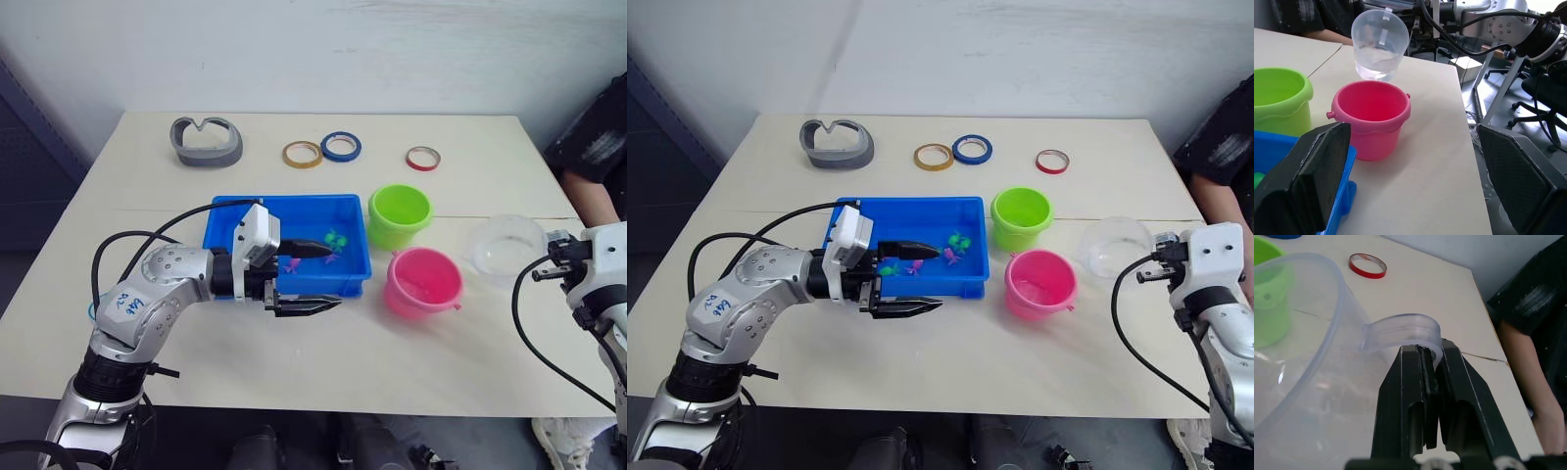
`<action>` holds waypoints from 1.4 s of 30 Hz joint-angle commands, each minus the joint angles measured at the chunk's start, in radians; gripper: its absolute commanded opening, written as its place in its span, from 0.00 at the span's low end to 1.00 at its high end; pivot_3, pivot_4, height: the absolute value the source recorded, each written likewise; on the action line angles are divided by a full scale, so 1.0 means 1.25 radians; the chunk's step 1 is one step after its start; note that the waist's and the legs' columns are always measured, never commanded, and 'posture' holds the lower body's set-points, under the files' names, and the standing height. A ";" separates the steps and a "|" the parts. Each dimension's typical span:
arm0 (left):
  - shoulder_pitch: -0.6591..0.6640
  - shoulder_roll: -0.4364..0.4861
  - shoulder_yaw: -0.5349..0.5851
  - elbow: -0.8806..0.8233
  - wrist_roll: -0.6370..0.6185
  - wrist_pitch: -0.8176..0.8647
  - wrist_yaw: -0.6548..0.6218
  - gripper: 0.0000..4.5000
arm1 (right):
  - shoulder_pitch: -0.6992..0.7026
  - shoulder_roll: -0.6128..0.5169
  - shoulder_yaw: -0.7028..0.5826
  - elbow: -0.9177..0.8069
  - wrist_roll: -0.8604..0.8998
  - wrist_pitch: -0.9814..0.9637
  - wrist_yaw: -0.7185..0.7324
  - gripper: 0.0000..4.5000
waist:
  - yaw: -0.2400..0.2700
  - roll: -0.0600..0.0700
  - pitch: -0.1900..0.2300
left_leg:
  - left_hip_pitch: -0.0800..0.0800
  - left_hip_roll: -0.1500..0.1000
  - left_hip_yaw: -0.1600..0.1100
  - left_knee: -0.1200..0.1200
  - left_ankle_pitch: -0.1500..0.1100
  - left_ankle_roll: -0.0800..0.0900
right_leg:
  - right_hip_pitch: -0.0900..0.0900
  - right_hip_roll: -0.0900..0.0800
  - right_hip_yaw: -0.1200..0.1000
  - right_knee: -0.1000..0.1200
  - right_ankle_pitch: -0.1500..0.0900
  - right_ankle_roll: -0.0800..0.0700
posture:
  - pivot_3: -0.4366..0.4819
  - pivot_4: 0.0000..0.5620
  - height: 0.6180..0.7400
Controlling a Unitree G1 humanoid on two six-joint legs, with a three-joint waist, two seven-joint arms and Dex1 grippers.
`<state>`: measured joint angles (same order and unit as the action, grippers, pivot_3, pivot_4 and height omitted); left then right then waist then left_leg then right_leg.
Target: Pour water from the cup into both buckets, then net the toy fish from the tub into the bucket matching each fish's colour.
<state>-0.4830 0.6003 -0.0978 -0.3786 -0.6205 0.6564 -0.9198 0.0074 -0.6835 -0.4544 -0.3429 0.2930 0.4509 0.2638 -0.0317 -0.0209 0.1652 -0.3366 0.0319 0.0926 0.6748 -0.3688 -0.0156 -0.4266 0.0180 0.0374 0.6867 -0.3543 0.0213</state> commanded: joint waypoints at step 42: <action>-0.015 -0.007 0.009 0.002 0.022 -0.027 -0.004 1.00 | -0.069 -0.007 0.074 -0.031 -0.289 -0.210 0.077 0.01 | 0.000 0.000 0.000 | 0.000 0.000 0.000 0.001 0.000 0.000 | 0.000 0.000 0.000 0.001 0.000 0.000 | 0.48 0.27 1.00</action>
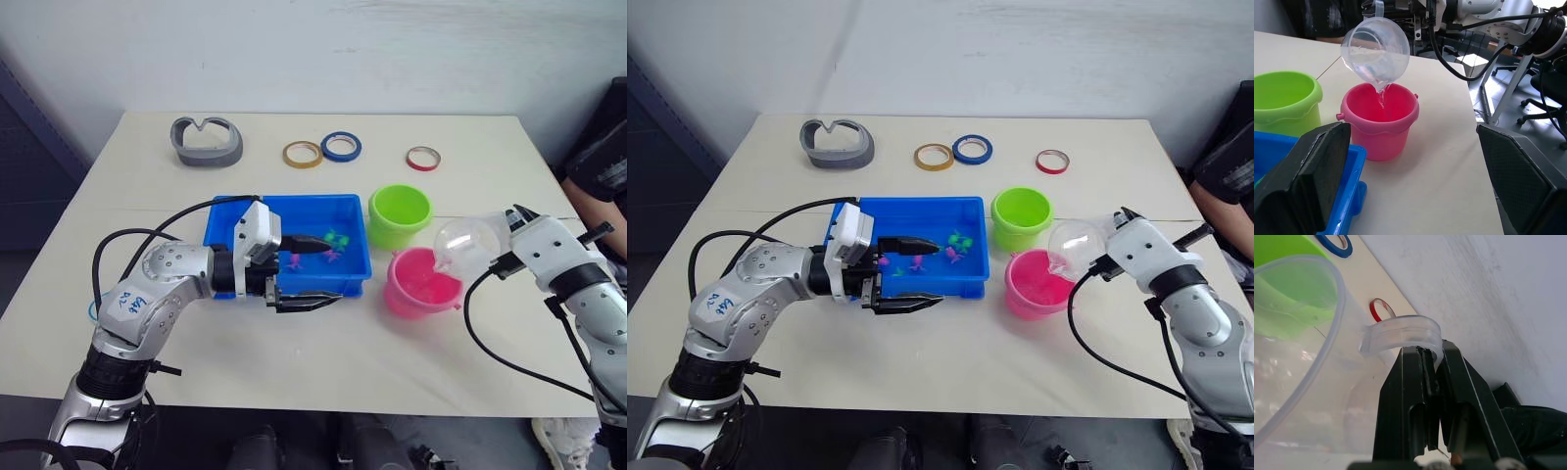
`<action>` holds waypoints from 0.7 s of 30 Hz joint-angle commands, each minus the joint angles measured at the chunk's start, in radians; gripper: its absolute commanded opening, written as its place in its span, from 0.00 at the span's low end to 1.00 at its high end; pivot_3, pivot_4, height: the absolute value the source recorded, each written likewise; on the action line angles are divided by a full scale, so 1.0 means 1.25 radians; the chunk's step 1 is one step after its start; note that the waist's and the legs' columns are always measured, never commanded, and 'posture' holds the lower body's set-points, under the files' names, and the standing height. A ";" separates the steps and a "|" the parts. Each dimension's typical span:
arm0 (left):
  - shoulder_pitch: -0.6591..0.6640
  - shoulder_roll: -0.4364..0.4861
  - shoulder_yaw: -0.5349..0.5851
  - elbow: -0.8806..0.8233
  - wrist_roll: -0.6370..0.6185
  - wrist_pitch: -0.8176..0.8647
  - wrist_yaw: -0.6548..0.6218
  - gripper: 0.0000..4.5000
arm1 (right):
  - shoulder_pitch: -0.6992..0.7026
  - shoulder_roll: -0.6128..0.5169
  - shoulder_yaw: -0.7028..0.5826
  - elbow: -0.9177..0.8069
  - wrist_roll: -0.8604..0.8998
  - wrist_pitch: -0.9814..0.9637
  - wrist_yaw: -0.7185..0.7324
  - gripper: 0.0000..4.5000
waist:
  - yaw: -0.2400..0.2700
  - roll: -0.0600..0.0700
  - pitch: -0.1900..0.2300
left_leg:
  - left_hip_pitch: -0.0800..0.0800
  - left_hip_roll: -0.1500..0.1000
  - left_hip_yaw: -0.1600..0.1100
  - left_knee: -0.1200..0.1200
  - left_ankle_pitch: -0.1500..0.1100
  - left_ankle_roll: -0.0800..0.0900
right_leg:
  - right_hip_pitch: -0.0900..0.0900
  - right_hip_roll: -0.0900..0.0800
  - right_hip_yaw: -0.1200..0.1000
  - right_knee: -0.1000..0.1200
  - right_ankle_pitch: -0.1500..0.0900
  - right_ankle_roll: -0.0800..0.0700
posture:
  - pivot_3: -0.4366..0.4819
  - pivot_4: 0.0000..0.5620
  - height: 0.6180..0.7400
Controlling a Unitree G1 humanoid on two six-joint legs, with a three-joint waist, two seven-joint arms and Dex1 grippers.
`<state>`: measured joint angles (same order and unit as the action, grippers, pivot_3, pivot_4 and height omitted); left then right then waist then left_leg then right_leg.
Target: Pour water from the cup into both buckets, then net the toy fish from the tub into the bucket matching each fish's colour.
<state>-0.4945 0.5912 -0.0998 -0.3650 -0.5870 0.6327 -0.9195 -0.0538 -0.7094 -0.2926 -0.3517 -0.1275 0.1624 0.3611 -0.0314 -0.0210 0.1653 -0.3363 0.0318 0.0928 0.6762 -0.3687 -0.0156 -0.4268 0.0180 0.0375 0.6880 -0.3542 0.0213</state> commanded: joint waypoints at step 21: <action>-0.046 -0.052 0.044 0.052 0.033 0.036 0.140 1.00 | -0.354 0.026 -0.054 0.280 0.283 0.311 0.032 0.01 | -0.010 0.000 0.000 | 0.000 0.000 0.000 0.002 0.000 0.000 | -0.001 0.000 0.000 0.001 0.000 0.000 | 0.48 0.27 1.00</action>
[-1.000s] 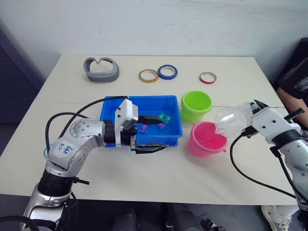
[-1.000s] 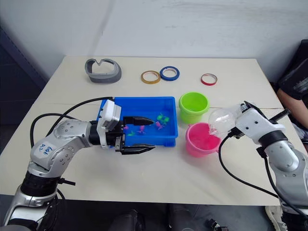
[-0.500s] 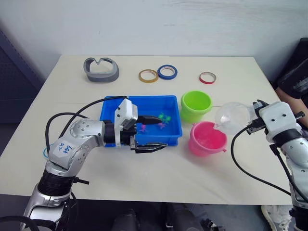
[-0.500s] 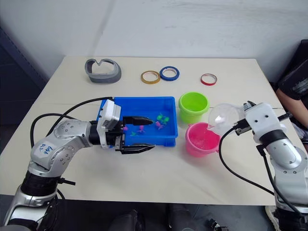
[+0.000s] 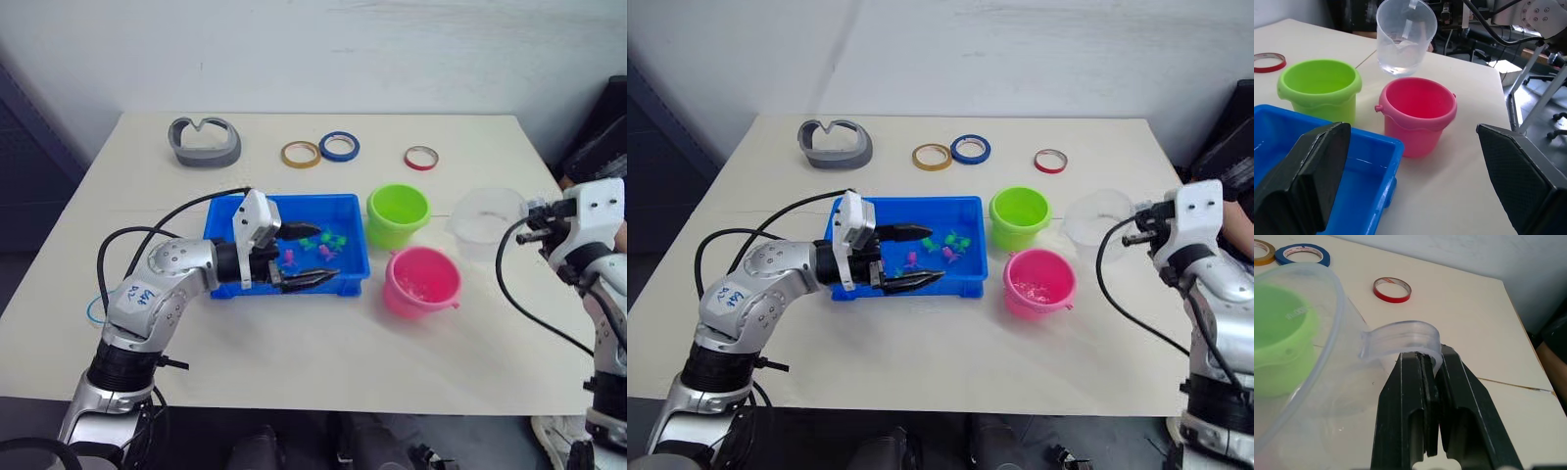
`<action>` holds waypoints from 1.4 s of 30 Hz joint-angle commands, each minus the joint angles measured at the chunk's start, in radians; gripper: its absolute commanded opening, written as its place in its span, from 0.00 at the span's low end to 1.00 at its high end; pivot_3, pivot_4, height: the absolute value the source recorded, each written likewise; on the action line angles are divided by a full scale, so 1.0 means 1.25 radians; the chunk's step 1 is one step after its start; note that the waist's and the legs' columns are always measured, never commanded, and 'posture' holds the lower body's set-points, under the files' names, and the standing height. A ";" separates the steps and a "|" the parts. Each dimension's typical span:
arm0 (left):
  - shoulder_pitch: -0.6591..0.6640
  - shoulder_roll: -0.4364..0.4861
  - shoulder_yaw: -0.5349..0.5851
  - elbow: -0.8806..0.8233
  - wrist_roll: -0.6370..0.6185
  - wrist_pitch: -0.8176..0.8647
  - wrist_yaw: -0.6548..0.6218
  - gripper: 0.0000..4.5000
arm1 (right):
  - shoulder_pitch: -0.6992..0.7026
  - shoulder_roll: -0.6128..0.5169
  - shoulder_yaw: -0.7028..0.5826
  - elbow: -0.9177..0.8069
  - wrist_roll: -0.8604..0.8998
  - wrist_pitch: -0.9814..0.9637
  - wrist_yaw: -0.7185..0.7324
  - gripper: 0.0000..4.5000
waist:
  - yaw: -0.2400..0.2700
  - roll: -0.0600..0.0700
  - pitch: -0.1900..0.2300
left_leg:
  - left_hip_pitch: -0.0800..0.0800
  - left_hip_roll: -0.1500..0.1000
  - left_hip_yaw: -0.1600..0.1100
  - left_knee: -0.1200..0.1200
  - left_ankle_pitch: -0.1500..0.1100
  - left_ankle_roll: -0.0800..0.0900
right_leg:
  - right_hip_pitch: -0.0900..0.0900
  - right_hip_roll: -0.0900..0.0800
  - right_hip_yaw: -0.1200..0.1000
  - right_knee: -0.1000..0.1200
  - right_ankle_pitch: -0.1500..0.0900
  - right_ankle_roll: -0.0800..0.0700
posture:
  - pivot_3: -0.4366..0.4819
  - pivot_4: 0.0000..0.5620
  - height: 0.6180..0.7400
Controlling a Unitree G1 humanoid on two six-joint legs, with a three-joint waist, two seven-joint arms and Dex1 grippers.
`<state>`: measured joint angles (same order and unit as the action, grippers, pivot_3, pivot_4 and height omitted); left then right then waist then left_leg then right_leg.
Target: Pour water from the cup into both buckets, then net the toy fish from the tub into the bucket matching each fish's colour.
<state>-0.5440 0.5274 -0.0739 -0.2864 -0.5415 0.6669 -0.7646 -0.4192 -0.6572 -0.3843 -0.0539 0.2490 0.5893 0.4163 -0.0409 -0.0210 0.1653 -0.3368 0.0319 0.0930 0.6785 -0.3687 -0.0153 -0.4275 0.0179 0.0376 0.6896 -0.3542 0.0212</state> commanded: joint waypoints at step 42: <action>0.016 0.005 0.072 -0.073 -0.013 0.057 0.092 1.00 | -0.536 -0.055 0.529 0.703 -0.632 -0.755 -0.239 0.01 | -0.027 0.000 0.000 | -0.002 0.000 0.000 0.001 0.000 0.000 | -0.002 0.000 0.000 0.001 0.000 0.000 | 0.48 0.27 1.00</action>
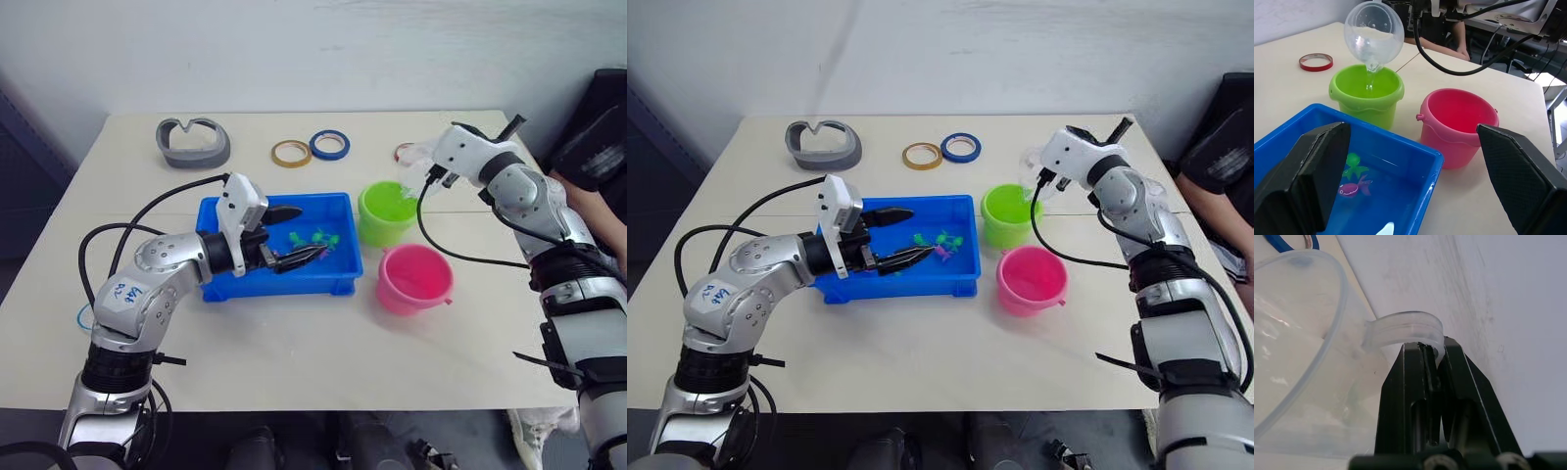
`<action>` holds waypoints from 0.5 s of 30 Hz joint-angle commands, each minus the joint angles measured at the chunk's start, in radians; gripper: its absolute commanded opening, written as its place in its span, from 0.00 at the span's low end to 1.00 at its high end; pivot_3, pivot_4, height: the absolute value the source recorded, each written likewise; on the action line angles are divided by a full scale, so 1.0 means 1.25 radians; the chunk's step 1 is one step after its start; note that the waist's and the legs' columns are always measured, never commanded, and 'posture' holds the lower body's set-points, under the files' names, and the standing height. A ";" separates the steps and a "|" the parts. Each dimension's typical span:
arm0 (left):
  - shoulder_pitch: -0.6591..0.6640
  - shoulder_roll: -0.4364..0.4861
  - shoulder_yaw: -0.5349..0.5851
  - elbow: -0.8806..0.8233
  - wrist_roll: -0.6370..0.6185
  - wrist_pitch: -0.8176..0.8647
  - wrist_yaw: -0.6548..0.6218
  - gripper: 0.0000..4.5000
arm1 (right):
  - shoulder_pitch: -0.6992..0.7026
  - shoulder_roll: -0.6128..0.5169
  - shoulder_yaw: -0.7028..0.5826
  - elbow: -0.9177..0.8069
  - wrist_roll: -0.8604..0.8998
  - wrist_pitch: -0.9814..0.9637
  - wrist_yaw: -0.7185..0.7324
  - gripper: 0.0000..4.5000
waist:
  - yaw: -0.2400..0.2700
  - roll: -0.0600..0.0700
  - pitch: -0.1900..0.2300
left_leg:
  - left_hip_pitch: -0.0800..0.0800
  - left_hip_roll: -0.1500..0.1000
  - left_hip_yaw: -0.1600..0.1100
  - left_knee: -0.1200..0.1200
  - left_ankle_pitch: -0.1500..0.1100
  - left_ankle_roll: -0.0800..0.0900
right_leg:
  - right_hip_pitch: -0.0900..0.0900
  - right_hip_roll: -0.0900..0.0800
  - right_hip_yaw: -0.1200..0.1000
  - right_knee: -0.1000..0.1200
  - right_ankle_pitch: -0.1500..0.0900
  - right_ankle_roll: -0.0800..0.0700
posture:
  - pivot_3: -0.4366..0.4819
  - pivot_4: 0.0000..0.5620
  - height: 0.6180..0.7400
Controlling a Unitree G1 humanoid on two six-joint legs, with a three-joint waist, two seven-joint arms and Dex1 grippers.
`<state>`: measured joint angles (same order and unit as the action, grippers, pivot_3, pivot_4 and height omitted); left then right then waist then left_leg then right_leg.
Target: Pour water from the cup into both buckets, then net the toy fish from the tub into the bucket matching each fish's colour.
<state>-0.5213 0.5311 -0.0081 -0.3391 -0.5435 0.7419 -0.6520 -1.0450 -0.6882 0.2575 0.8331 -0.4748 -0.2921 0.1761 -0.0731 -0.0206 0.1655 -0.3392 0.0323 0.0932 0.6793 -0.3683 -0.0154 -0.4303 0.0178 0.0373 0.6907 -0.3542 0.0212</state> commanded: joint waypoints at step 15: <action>-0.001 -0.002 0.020 -0.027 -0.016 -0.005 0.002 1.00 | -0.050 -0.028 0.064 -0.010 -0.150 -0.113 -0.116 0.01 | -0.009 0.000 0.000 | 0.000 0.000 0.000 0.001 0.000 0.000 | 0.000 0.000 0.000 0.001 0.000 0.000 | 0.48 0.27 1.00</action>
<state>-0.5180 0.5284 -0.0062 -0.3407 -0.5463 0.7421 -0.6474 -1.0800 -0.7093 0.3463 0.8413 -0.6489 -0.4165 0.0629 -0.0843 -0.0206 0.1655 -0.3391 0.0323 0.0932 0.6800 -0.3681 -0.0158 -0.4304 0.0179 0.0373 0.6918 -0.3542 0.0212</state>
